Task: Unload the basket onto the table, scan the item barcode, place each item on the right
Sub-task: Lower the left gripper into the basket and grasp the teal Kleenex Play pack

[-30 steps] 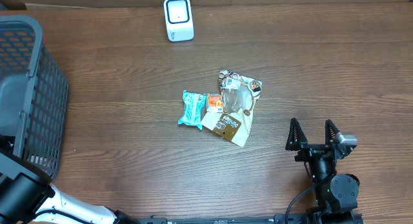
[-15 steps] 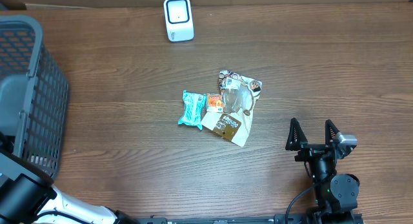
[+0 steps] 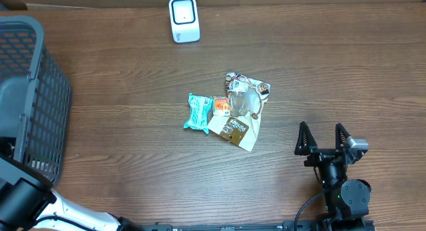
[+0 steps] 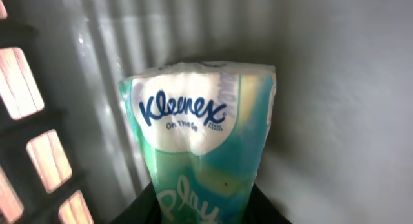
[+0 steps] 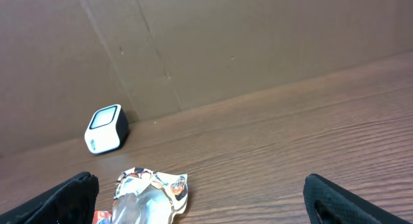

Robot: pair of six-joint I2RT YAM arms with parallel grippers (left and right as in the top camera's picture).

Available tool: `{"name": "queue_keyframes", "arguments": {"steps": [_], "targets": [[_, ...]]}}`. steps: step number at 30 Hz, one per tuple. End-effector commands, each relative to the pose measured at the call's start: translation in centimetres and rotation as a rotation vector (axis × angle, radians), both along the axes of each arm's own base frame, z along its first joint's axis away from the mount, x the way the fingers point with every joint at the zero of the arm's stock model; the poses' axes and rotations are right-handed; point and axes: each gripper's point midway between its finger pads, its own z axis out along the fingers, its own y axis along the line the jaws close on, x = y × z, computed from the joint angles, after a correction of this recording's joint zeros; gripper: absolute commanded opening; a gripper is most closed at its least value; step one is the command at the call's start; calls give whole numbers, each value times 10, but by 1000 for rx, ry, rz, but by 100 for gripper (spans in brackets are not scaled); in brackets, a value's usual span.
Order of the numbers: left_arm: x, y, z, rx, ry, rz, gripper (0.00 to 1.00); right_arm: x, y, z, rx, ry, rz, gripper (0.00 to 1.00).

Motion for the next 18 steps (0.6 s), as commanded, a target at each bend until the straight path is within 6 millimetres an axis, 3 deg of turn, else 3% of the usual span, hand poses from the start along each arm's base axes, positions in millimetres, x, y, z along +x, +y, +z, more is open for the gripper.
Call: {"name": "queue_keyframes", "arguments": {"steps": [1, 10, 14, 18], "targets": [[28, 12, 32, -2, -121, -21, 21, 0, -2, -2, -1, -2, -9, 100], [90, 8, 142, 0, -421, -86, 18, 0, -2, -2, -1, -2, -9, 100], [123, -11, 200, 6, -588, -175, 18, 0, -2, -2, -1, -2, -9, 100], [151, -47, 259, 15, -740, -292, 18, 0, -2, -2, -1, -2, -9, 100]]}}
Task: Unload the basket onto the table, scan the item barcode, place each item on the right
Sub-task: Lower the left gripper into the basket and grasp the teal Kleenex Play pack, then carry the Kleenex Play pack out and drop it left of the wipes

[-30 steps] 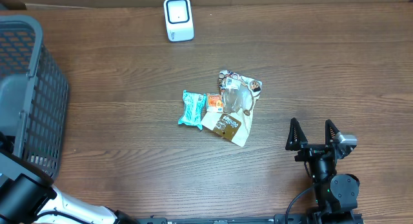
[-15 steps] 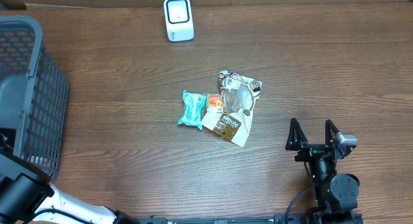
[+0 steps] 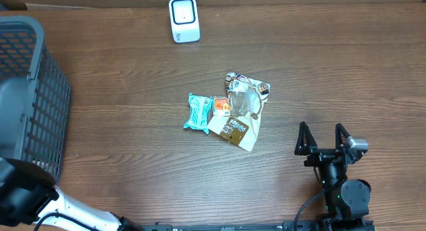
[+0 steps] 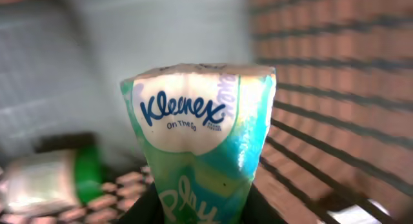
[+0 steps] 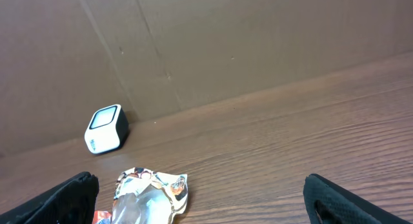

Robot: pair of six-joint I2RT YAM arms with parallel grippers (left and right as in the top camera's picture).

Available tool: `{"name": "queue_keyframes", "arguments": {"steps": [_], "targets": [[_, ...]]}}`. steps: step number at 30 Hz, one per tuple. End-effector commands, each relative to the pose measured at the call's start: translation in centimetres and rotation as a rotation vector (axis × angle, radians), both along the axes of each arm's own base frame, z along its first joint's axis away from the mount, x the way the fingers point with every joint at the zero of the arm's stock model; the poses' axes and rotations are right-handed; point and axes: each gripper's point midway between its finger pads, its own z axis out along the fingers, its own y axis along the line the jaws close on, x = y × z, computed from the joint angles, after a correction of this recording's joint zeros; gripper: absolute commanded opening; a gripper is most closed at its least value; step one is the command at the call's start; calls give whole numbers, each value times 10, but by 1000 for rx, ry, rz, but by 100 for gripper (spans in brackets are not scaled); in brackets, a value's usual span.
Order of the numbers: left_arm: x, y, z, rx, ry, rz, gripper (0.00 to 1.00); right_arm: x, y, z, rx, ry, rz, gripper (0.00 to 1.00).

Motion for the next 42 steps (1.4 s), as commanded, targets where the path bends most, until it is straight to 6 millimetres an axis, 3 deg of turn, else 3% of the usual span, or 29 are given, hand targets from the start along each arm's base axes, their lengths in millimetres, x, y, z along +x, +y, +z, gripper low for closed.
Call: {"name": "queue_keyframes", "arguments": {"steps": [1, 5, 10, 13, 21, 26, 30, 37, 42], "targets": [[35, -43, 55, 6, -190, -163, 18, 0, -2, -3, -1, -1, -9, 100], [52, -101, 98, 85, -261, -357, 18, 0, -2, -3, -1, -1, -9, 100], [65, -182, 110, 180, -245, -650, 18, 0, -2, -3, -1, -1, -9, 100], [80, -245, 103, 245, -227, -913, 20, 0, -2, -3, -1, -1, -9, 100], [82, -322, 47, 436, 85, -1134, 24, 0, -2, -3, -1, -1, -9, 100], [74, -352, 3, 409, 218, -1242, 24, 0, -2, -3, -1, -1, -9, 100], [65, -363, -41, 334, 314, -1289, 24, 0, -2, -3, -1, -1, -9, 100], [55, -363, -107, 284, 423, -1353, 24, 0, -2, -3, -1, -1, -9, 100], [63, -363, -138, 338, 405, -1475, 27, 0, -2, -3, -1, -1, -9, 100]]}}
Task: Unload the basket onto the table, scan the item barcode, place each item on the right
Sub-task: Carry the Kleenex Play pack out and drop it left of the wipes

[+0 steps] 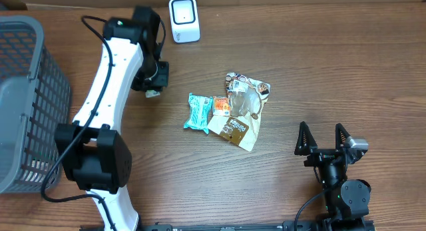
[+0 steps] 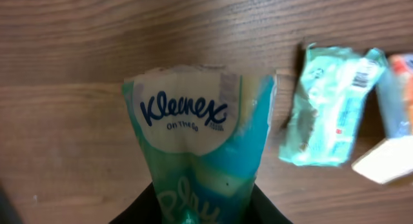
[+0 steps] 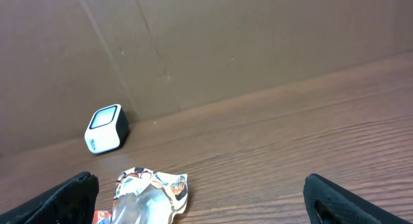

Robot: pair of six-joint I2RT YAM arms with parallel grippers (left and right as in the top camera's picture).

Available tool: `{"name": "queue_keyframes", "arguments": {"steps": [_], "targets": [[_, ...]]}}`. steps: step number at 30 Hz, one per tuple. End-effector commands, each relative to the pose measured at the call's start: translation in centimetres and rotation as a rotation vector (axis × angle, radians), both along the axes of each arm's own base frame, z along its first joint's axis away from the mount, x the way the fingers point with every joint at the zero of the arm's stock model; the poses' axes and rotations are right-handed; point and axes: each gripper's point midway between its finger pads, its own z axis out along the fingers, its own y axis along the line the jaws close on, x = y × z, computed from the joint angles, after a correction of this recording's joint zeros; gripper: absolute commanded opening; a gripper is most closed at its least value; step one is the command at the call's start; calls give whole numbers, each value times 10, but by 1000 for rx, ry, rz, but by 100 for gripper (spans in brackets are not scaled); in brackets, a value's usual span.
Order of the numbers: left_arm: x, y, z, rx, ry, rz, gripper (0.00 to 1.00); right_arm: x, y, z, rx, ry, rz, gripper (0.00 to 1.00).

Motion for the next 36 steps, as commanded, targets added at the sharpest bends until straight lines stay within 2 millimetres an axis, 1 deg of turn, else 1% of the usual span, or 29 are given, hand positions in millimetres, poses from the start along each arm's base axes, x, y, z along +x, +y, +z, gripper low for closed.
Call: {"name": "queue_keyframes", "arguments": {"steps": [1, 3, 6, 9, 13, 15, 16, 18, 22, 26, 27, 29, 30, 34, 36], "targets": [[2, 0, -9, 19, -22, -125, 28, 0, -2, -2, -1, -2, -9, 100], [8, -1, -15, 18, -45, -151, 31, 0, -2, -2, -1, -2, -9, 100], [18, -6, -20, 5, -89, -183, 42, 0, -2, -2, -1, -2, -9, 100], [27, -12, -20, -14, -128, -236, 49, 0, -2, -2, -1, -2, -9, 100], [31, -24, -20, -60, -151, -327, 55, 0, -2, -2, -1, -2, -9, 100], [31, -27, -19, -75, -155, -339, 61, 0, -2, -2, -1, -2, -9, 100], [31, -28, -19, -80, -156, -339, 66, 0, -2, -2, -1, -2, -9, 100], [31, -28, -19, -79, -156, -339, 72, 0, -2, -2, -1, -2, -9, 100], [31, -28, -19, -80, -156, -330, 75, 0, -2, -2, -1, -2, -9, 100], [34, -23, -15, -86, -162, -247, 74, 0, -2, -2, -1, -2, -9, 100], [35, -21, -12, -88, -164, -221, 75, 0, -2, -2, -1, -2, -9, 100], [39, -15, 1, -94, -174, -159, 75, 0, -2, -2, -1, -2, -9, 100], [41, -12, 9, -98, -182, -127, 77, 0, -2, -2, -1, -2, -9, 100], [48, 3, 60, -116, -249, -11, 82, 0, -2, -2, -1, -2, -9, 100], [49, 12, 94, -126, -304, 47, 83, 0, -2, -2, -1, -2, -9, 100]]}}
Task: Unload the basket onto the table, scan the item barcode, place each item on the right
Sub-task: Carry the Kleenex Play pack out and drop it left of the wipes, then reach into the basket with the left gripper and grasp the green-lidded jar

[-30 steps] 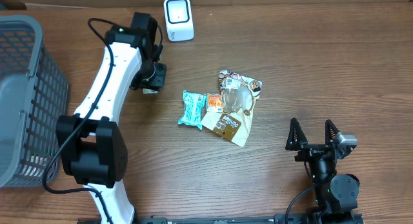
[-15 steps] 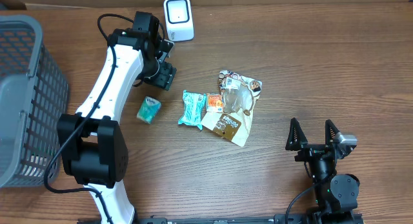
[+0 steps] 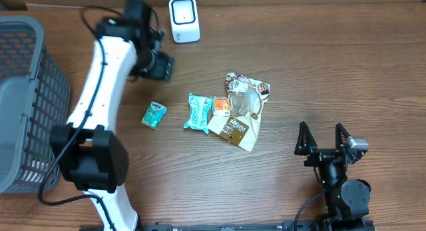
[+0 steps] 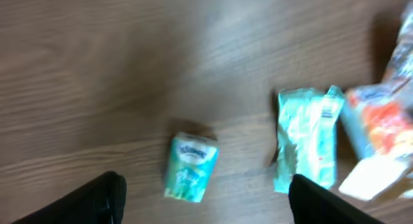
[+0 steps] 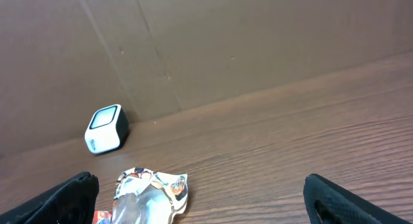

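Observation:
A small teal Kleenex tissue pack [image 3: 154,114] [image 4: 189,168] lies loose on the wooden table, left of the item pile. My left gripper [image 3: 158,66] [image 4: 206,204] hangs open above it, empty, its dark fingers [image 4: 97,199] at the wrist view's lower corners. The white barcode scanner [image 3: 184,19] [image 5: 105,129] stands at the table's far edge, just beyond the left gripper. My right gripper [image 3: 324,139] [image 5: 200,201] rests open and empty at the front right.
A pile in the middle holds a teal packet [image 3: 198,111] [image 4: 306,146], an orange packet [image 3: 221,106] and a printed foil pouch [image 3: 243,111] [image 5: 150,192]. A grey mesh basket [image 3: 26,98] fills the left edge. A cardboard wall backs the table.
My left gripper was shut on the Kleenex pack over the table; now it is open and the pack lies on the table below it. The right arm has not moved.
My left gripper held the Kleenex pack inside the grey basket at the two oldest moments. Then it held the pack over the table near the scanner, left of the pile. Now the pack lies on the table, let go.

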Robot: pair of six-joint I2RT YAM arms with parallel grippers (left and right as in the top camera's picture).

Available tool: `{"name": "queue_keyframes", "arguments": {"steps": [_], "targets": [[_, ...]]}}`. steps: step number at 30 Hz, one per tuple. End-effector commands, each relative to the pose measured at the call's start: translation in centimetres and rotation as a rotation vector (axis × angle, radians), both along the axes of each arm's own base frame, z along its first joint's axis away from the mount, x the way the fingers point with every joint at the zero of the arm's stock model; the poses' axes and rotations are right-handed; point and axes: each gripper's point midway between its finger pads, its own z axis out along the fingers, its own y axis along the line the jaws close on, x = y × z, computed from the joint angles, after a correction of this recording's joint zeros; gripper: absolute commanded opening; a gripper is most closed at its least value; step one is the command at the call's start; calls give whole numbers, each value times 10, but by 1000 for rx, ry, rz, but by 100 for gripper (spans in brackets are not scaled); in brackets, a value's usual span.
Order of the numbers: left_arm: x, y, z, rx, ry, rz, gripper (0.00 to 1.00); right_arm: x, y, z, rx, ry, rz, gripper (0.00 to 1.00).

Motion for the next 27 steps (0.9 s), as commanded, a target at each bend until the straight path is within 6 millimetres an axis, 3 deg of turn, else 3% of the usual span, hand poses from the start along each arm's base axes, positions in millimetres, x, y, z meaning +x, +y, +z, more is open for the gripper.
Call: {"name": "queue_keyframes", "arguments": {"steps": [1, 6, 12, 13, 19, 27], "targets": [[9, 16, 74, -61, -155, 149, 84, 0, -2, -2, -1, -2, -9, 100], [-4, 37, 146, -91, -309, 229, 86, 0, -2, -2, -1, -2, -9, 100], [-35, 58, 189, -104, -405, 302, 96, 0, -2, -2, -1, -2, -9, 100], [-40, 61, 192, -102, -406, 310, 100, 0, -2, -2, -1, -2, -9, 100], [-72, 85, 190, -92, -337, 447, 99, 0, -2, -2, -1, -2, -9, 100], [-105, 139, 179, -73, -246, 727, 100, 0, -2, -2, -1, -2, -9, 100]]}}
